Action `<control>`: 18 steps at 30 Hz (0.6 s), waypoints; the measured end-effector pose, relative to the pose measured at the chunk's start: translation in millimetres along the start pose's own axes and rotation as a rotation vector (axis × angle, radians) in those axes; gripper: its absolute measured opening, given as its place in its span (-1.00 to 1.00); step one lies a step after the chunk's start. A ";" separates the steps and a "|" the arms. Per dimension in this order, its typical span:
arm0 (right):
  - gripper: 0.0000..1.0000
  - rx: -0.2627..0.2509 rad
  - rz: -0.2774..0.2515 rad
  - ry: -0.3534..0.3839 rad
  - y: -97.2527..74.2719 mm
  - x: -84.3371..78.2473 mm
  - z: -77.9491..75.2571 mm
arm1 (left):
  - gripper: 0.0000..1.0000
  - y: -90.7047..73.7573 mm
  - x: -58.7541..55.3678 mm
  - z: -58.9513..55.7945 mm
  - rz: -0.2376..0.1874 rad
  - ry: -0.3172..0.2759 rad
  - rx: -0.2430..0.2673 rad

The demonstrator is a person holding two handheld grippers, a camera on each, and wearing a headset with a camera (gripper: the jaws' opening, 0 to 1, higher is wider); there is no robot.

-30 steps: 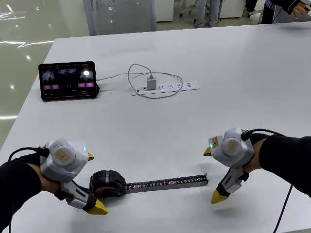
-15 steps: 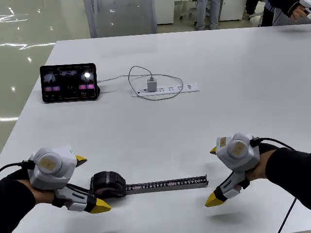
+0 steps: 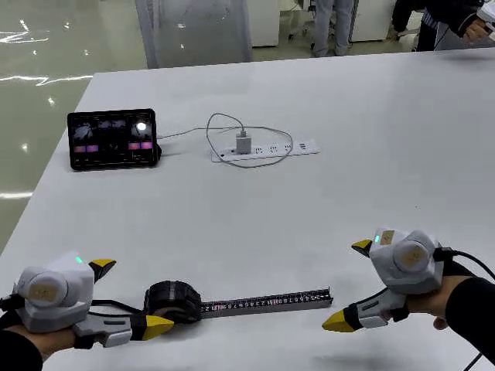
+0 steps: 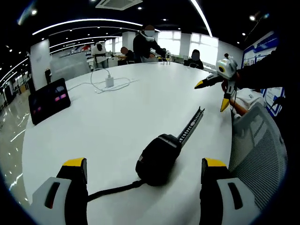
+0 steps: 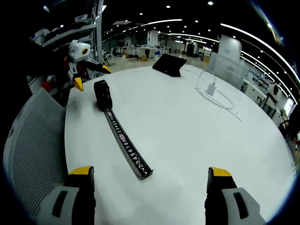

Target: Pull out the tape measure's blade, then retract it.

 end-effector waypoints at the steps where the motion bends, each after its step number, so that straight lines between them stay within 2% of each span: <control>1: 0.98 -0.001 -0.006 0.010 -2.5 -2.4 0.5 | 0.98 -1.7 -3.6 -1.5 0.007 -0.010 0.011; 3: 0.98 -0.019 -0.014 0.015 -8.1 -6.9 0.6 | 0.98 -5.0 -7.7 -3.0 0.003 -0.036 0.041; 6: 0.98 -0.053 -0.027 0.024 -15.0 -14.1 1.8 | 0.98 -9.7 -9.1 -6.3 0.008 -0.039 0.078; 7: 0.98 -0.056 -0.041 0.029 -16.8 -15.3 2.3 | 0.98 -10.9 -9.9 -7.6 0.012 -0.045 0.082; 8: 0.98 -0.062 -0.069 0.070 -19.8 -16.9 2.9 | 0.98 -11.6 -11.9 -9.0 0.019 -0.042 0.090; 10: 0.98 -0.073 -0.078 0.076 -23.7 -20.3 2.4 | 0.98 -12.6 -15.1 -10.7 0.031 -0.038 0.094; 12: 0.98 -0.078 -0.110 0.104 -27.5 -25.0 3.3 | 0.98 -16.6 -17.6 -12.7 0.032 -0.042 0.097; 16: 0.98 -0.074 -0.111 0.109 -35.5 -38.5 9.5 | 0.98 -25.0 -21.5 -14.0 0.028 -0.047 0.118; 18: 0.98 -0.085 -0.091 0.080 -39.0 -47.2 13.0 | 0.98 -31.0 -23.9 -16.4 0.028 -0.038 0.125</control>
Point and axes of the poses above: the centre of the closed fingertips' face, and the gripper's own axes: y roughly forward along the fingers, z roughly to its left, x roughly out of its top, the point moved 10 cm from there along -y, roughly backward along the fingers, and after that the axes turned 11 degrees about y, right-handed, at the moved point
